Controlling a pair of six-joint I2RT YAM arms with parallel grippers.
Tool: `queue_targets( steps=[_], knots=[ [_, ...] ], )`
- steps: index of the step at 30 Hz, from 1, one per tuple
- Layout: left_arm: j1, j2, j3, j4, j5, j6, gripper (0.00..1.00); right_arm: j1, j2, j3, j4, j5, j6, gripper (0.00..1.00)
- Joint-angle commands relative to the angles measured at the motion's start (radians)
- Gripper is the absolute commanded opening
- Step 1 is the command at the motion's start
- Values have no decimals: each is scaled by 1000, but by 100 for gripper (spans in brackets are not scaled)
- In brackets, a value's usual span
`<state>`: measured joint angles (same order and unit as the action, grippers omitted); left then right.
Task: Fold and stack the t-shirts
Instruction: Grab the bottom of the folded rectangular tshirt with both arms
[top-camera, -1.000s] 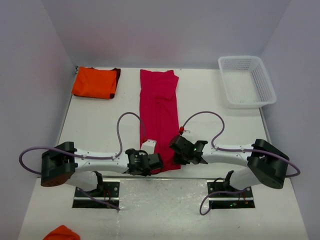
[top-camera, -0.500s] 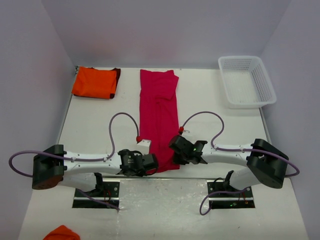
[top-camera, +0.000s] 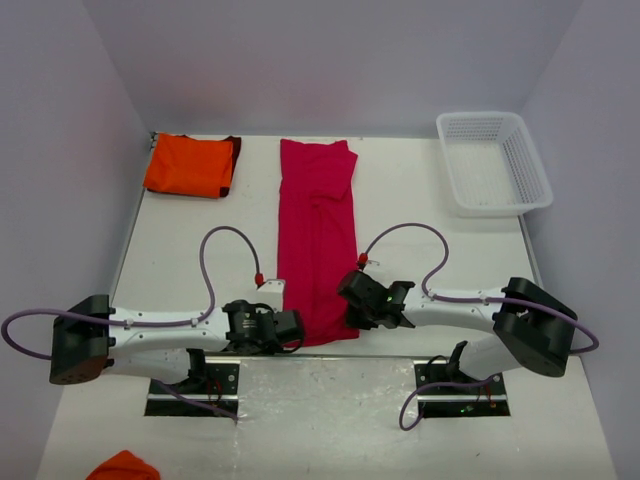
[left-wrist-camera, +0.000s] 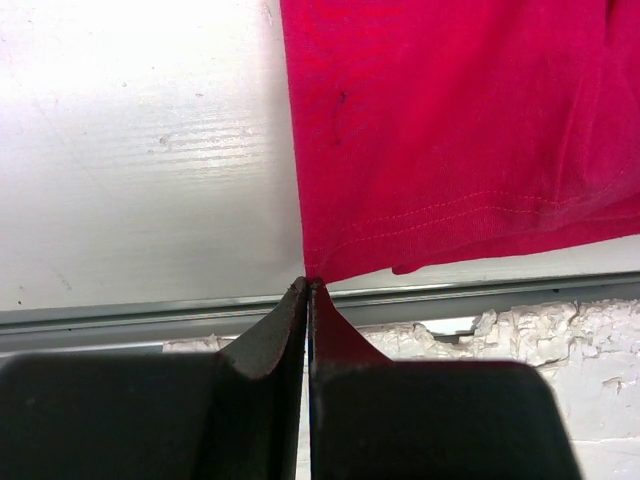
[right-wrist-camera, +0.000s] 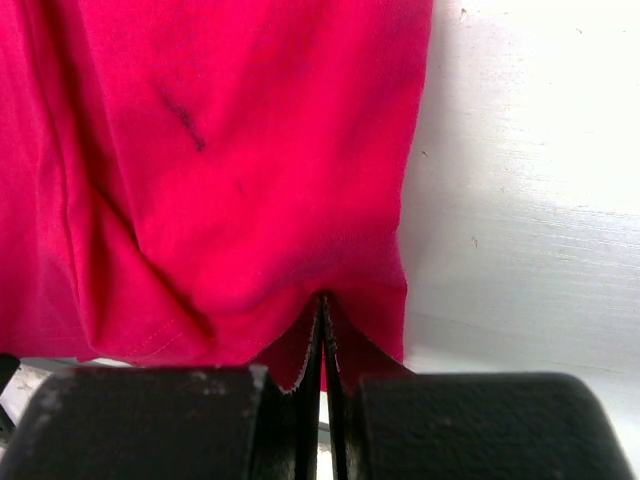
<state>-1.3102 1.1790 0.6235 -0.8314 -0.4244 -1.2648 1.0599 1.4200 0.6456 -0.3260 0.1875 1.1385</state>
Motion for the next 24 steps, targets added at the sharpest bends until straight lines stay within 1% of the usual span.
queue_targets(
  steps=[1, 7, 9, 10, 11, 12, 13, 14, 15, 16, 18, 24],
  knots=[
    [-4, -12, -10, -38, -40, -48, 0, 11, 30, -50, -85, 1, 12, 0],
    [-4, 24, 1, 9, -21, 5, 0, 63, 7, -31, -128, 49, 27, 0],
    [-4, 41, 10, 20, -17, 22, 16, 100, 2, -11, -140, 70, 26, 0],
    [-4, 42, 13, 23, -13, 27, 23, 115, 0, -3, -146, 79, 24, 4],
    [-4, 42, 15, 26, -11, 34, 28, 130, -1, 8, -159, 93, 29, 9],
    [-4, 41, 16, 26, -11, 36, 32, 162, -4, 18, -186, 121, 30, 18],
    [-4, 31, 13, 25, -13, 36, 41, 178, -6, 46, -206, 138, 39, 22],
    [-4, 27, 13, 23, -13, 35, 44, 208, -9, 61, -229, 156, 47, 27],
    [-4, 22, 15, 21, -16, 35, 46, 222, -13, 75, -263, 168, 47, 34],
    [-4, 15, 16, 17, -23, 30, 49, 235, -21, 106, -287, 193, 62, 36],
    [-4, 8, 24, -3, -30, 25, 50, 262, -32, 149, -355, 217, 78, 39],
    [-11, 8, 58, -29, -48, 34, 51, 265, -101, 175, -475, 250, 127, 42]
  ],
)
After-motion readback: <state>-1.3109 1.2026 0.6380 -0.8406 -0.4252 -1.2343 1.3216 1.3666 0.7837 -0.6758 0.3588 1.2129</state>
